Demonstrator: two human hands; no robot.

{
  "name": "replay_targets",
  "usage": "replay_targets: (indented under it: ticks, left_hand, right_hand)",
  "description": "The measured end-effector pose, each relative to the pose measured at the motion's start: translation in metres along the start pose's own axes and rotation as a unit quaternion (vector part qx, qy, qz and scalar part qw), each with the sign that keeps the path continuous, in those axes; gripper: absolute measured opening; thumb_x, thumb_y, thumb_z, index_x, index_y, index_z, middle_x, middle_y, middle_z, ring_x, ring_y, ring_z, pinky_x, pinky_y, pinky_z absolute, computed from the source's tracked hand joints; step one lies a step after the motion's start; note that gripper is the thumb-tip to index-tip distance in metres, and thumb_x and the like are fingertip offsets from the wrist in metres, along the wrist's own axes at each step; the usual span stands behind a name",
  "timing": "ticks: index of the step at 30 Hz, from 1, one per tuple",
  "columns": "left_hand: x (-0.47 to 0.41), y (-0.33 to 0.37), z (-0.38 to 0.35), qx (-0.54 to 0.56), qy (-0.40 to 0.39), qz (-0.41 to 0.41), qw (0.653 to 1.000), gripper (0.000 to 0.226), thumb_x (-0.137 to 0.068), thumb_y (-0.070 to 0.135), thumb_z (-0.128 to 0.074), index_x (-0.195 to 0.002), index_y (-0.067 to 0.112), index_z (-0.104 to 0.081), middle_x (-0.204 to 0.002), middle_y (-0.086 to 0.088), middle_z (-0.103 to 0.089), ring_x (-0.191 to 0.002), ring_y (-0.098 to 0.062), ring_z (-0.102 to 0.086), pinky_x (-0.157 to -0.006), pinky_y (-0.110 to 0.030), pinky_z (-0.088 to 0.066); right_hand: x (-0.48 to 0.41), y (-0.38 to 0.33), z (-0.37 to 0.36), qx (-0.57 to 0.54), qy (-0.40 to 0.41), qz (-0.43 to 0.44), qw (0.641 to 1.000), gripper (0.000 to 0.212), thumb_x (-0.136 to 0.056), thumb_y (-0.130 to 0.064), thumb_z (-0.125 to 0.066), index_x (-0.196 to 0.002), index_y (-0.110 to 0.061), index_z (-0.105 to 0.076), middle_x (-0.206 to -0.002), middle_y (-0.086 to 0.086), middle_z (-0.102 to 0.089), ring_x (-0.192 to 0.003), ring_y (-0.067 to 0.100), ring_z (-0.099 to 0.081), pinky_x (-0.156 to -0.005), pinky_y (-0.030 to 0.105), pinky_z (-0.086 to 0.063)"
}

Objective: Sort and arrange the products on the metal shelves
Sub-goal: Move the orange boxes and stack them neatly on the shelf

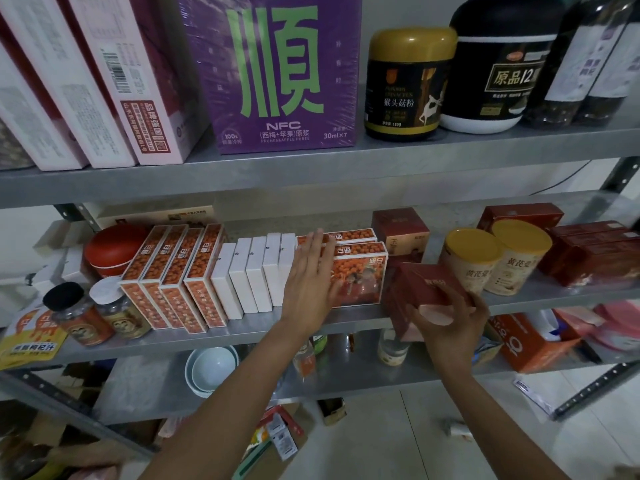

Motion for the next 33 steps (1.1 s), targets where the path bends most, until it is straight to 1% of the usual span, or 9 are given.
replay_targets:
  ticks: [3, 6, 10, 13, 16, 20, 25, 29, 33]
  left_hand:
    - [0.019, 0.028, -0.007, 0.105, -0.008, -0.056, 0.993, 0.080, -0.091, 0.043, -0.062, -0.154, 0.026, -0.016, -0.162, 0.005, -0.013, -0.147, -0.010, -0.009, -0.119, -0.042, -0.021]
    - [0.041, 0.057, -0.033, 0.248, -0.145, -0.055, 0.956, 0.110, -0.078, 0.054, -0.073, -0.152, 0.040, 0.007, -0.155, 0.030, 0.013, -0.138, 0.014, 0.015, -0.116, -0.032, -0.011]
    - [0.052, 0.086, -0.037, 0.352, -0.177, -0.049, 0.918, 0.138, -0.066, 0.047, -0.087, -0.153, 0.027, 0.019, -0.161, 0.013, 0.018, -0.148, -0.005, 0.011, -0.122, -0.041, -0.013]
    - [0.054, 0.087, -0.029, 0.367, -0.142, -0.022, 0.919, 0.139, -0.063, 0.042, -0.089, -0.154, 0.024, 0.014, -0.162, 0.001, 0.003, -0.149, -0.013, -0.004, -0.120, -0.043, -0.024]
    - [0.058, 0.076, -0.020, 0.400, -0.122, 0.041, 0.907, 0.133, -0.059, 0.041, -0.091, -0.153, 0.041, 0.003, -0.154, 0.011, -0.014, -0.142, -0.012, -0.021, -0.114, -0.039, -0.035]
    - [0.063, 0.059, -0.004, 0.528, -0.099, 0.136, 0.832, 0.091, -0.057, 0.026, -0.091, -0.122, 0.064, -0.040, -0.110, 0.043, -0.054, -0.104, 0.015, -0.054, -0.083, -0.015, -0.052]
    - [0.086, 0.042, -0.011, 0.662, -0.129, 0.269, 0.688, 0.085, -0.058, 0.027, -0.089, -0.133, 0.040, -0.052, -0.119, 0.003, -0.068, -0.122, -0.022, -0.057, -0.102, -0.047, -0.048]
    - [0.092, 0.047, -0.004, 0.670, -0.146, 0.282, 0.671, 0.091, -0.054, 0.044, -0.082, -0.138, 0.029, -0.051, -0.124, -0.001, -0.067, -0.126, -0.025, -0.054, -0.112, -0.049, -0.037]
    - [0.093, 0.044, 0.004, 0.636, -0.155, 0.296, 0.696, 0.079, -0.064, 0.052, -0.083, -0.135, 0.034, -0.054, -0.118, 0.006, -0.070, -0.120, -0.020, -0.059, -0.111, -0.050, -0.038]
  right_hand:
    - [0.010, -0.002, 0.014, -0.017, -0.009, -0.028, 0.999, 0.067, -0.065, -0.016, -0.090, -0.127, -0.021, -0.062, -0.145, 0.013, -0.029, -0.134, 0.030, -0.033, -0.111, 0.043, -0.034]
    - [0.020, -0.015, 0.028, -0.040, -0.006, -0.020, 0.999, 0.065, -0.064, -0.014, -0.090, -0.123, -0.023, -0.063, -0.143, 0.011, -0.031, -0.127, 0.014, -0.033, -0.110, 0.039, -0.037]
    - [0.034, -0.040, 0.036, -0.060, -0.050, 0.000, 0.997, 0.066, -0.064, -0.020, -0.090, -0.121, -0.034, -0.059, -0.145, 0.008, -0.029, -0.113, -0.010, -0.031, -0.096, 0.016, -0.037]
    - [0.040, -0.053, 0.040, -0.088, -0.066, -0.012, 0.994, 0.066, -0.063, -0.023, -0.090, -0.121, -0.035, -0.060, -0.143, 0.005, -0.030, -0.111, -0.025, -0.032, -0.096, 0.017, -0.040]
    - [0.040, -0.065, 0.037, -0.095, -0.112, -0.027, 0.989, 0.067, -0.062, -0.029, -0.089, -0.122, -0.036, -0.060, -0.142, 0.002, -0.031, -0.125, 0.002, -0.040, -0.102, 0.029, -0.044]
    - [0.031, -0.066, 0.033, -0.169, -0.194, -0.057, 0.965, 0.079, -0.056, -0.053, -0.075, -0.130, -0.043, -0.047, -0.128, -0.012, -0.049, -0.107, -0.011, -0.052, -0.084, 0.023, -0.052]
    - [0.024, -0.043, 0.011, -0.303, -0.347, -0.210, 0.862, 0.094, -0.062, -0.040, -0.089, -0.139, -0.038, -0.034, -0.135, 0.005, -0.058, -0.115, 0.021, -0.064, -0.091, 0.042, -0.053]
    - [0.040, -0.052, -0.007, -0.336, -0.479, -0.209, 0.784, 0.117, -0.051, -0.057, -0.089, -0.147, -0.021, -0.033, -0.136, 0.015, -0.058, -0.124, 0.033, -0.057, -0.102, 0.053, -0.046]
    - [0.040, -0.051, -0.011, -0.307, -0.454, -0.221, 0.806, 0.116, -0.048, -0.061, -0.086, -0.143, -0.016, -0.038, -0.130, 0.015, -0.062, -0.117, 0.033, -0.062, -0.100, 0.054, -0.047]
Point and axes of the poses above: each hand's wrist, its own x-axis away from the middle knuckle, its own z-axis out of the back of the hand, y = z × x, the point moved 8 cm from there along -x, towards the middle knuckle
